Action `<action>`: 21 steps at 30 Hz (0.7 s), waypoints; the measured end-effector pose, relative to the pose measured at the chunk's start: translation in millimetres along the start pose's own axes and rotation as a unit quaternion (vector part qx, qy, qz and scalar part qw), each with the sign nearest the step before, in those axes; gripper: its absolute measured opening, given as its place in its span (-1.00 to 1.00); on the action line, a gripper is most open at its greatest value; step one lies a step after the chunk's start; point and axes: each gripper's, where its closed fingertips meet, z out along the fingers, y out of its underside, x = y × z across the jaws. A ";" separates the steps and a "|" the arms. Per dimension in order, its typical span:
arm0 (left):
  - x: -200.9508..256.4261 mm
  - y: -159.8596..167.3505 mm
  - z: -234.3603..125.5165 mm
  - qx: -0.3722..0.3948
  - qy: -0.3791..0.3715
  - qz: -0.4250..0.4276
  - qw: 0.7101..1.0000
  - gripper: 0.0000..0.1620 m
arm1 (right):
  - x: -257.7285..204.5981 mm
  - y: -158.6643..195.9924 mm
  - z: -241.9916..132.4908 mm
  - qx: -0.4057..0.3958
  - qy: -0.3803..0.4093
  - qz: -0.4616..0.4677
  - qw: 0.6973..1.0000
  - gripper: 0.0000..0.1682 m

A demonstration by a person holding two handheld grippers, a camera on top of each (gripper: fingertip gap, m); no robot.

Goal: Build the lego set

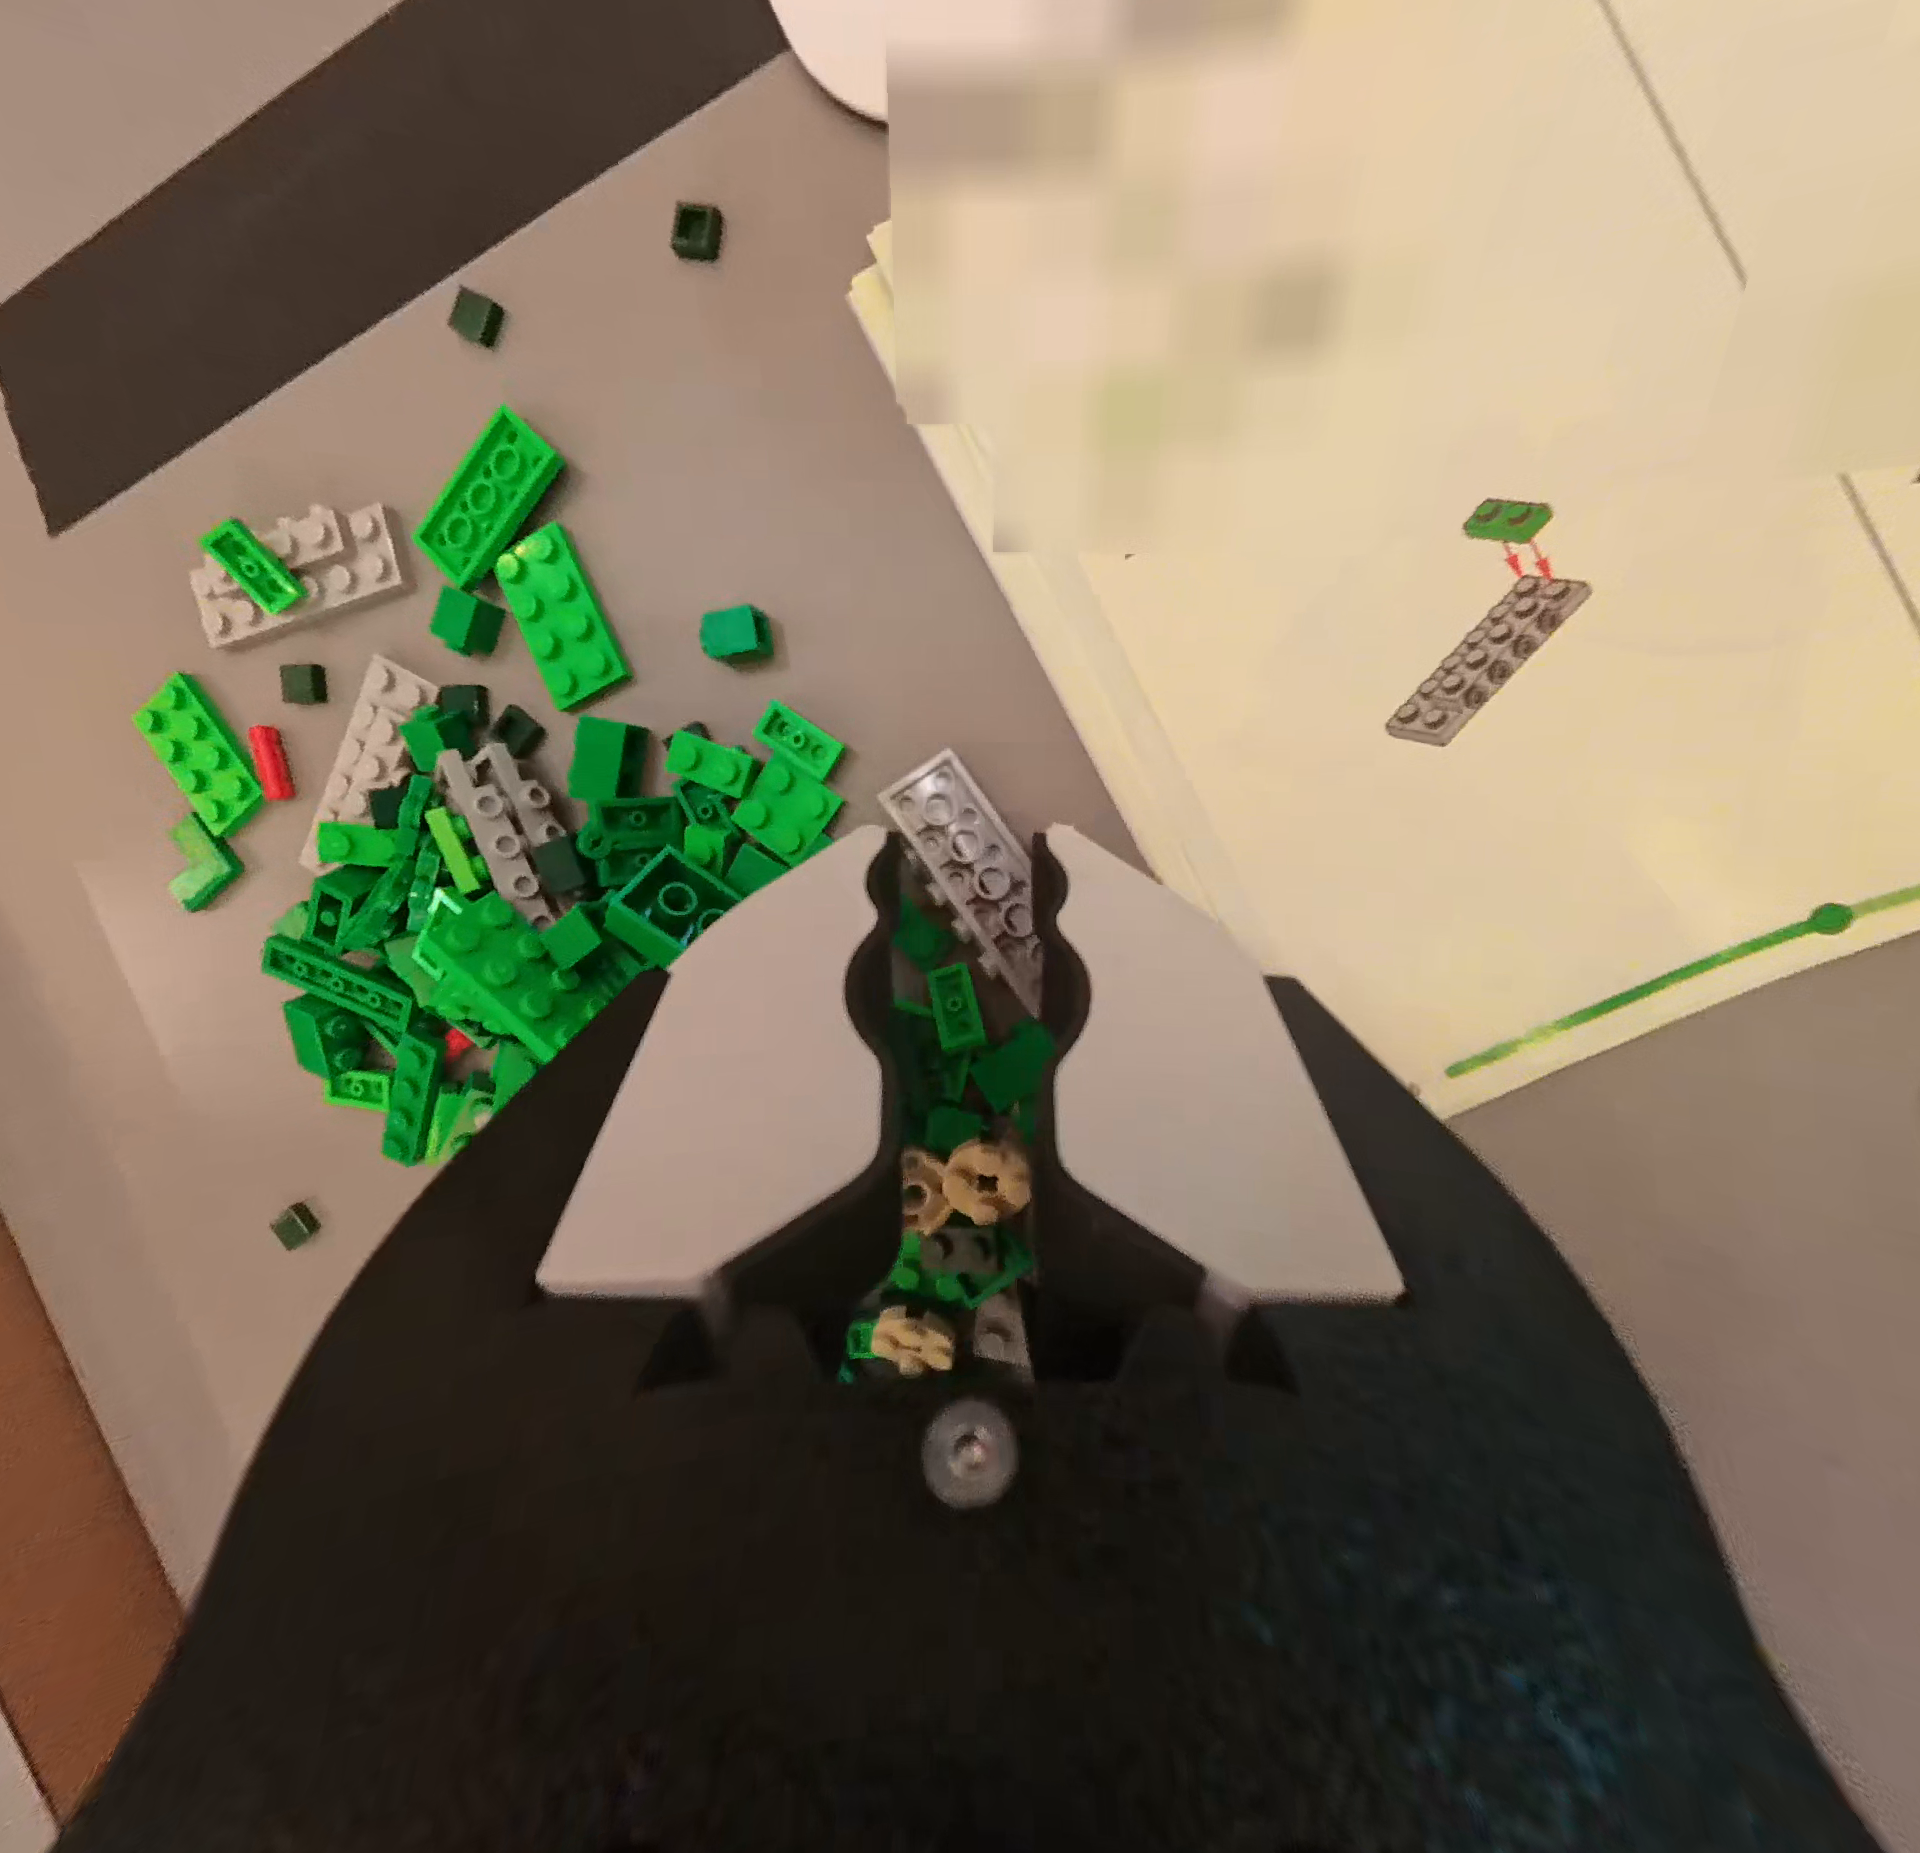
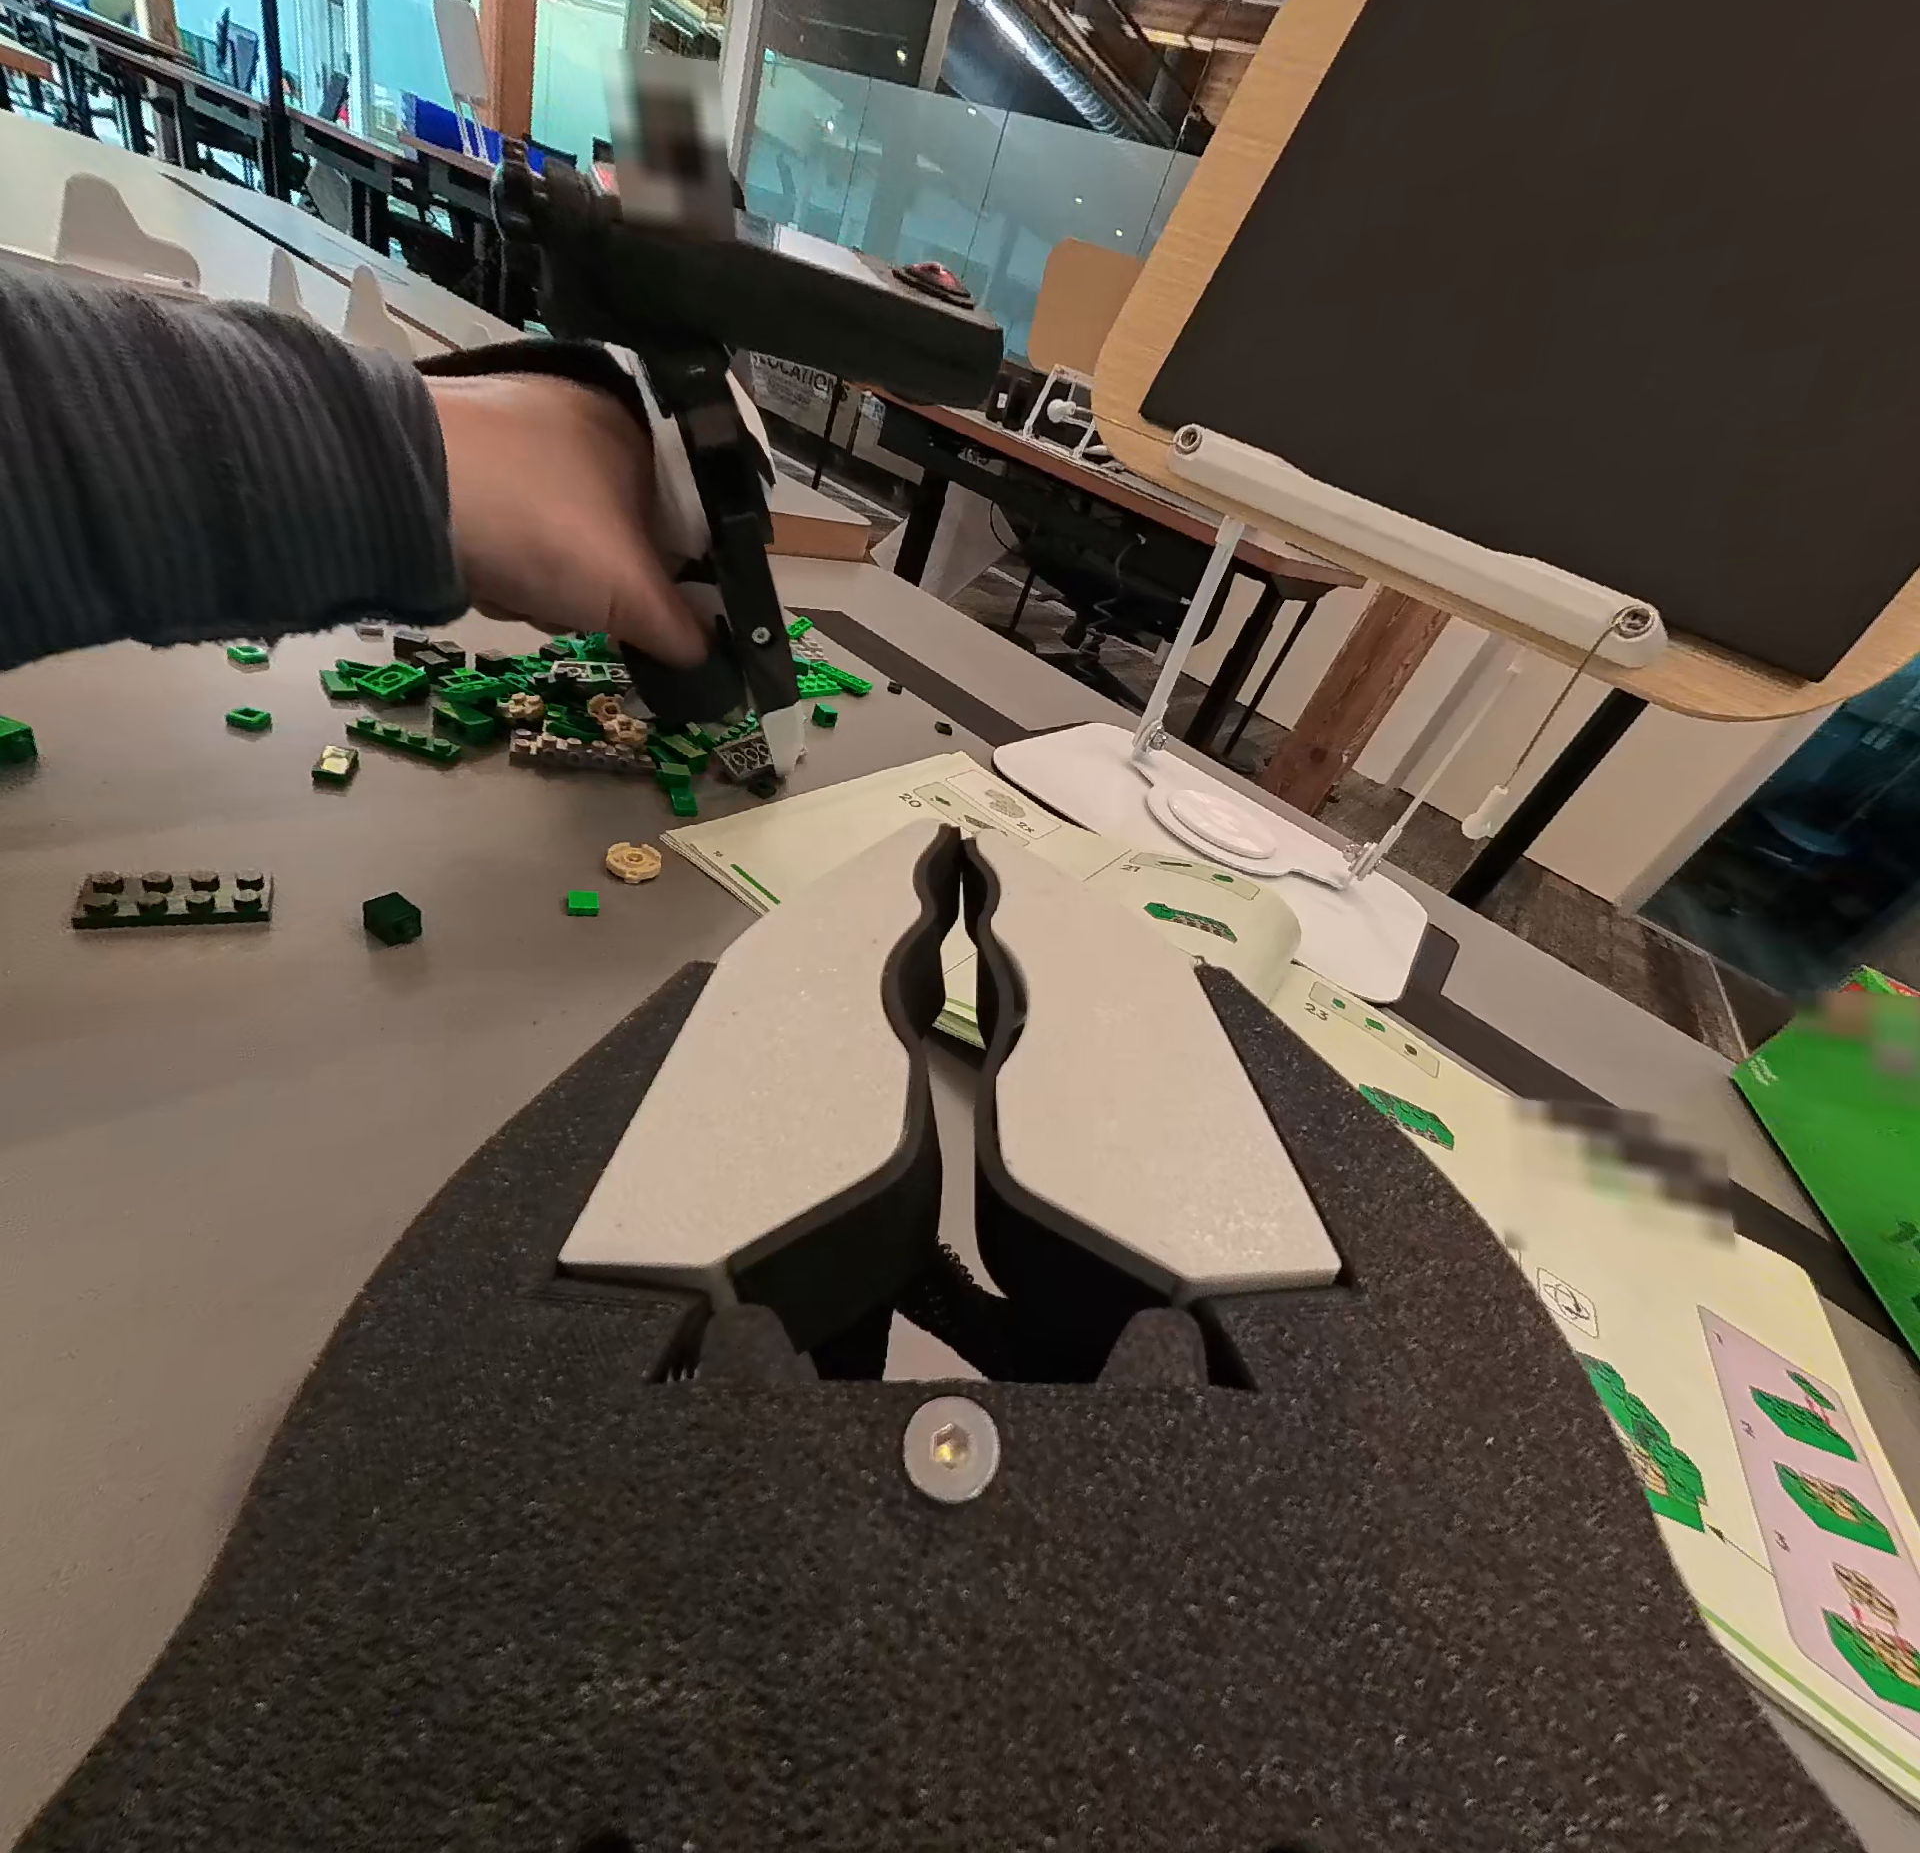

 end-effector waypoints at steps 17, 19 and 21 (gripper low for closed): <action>12.2 -7.5 -73.6 0.259 0.029 0.064 0.963 -0.75 | 0.7 0.2 0.4 0.001 0.002 0.000 1.000 -1.00; 22.9 -8.1 -88.1 0.304 0.050 0.068 0.949 -0.75 | 0.7 0.1 0.5 0.001 0.001 0.000 1.000 -1.00; 35.7 -9.0 -104.0 0.356 0.078 0.068 0.929 -0.75 | 0.7 -0.3 0.5 0.003 0.001 -0.001 1.000 -1.00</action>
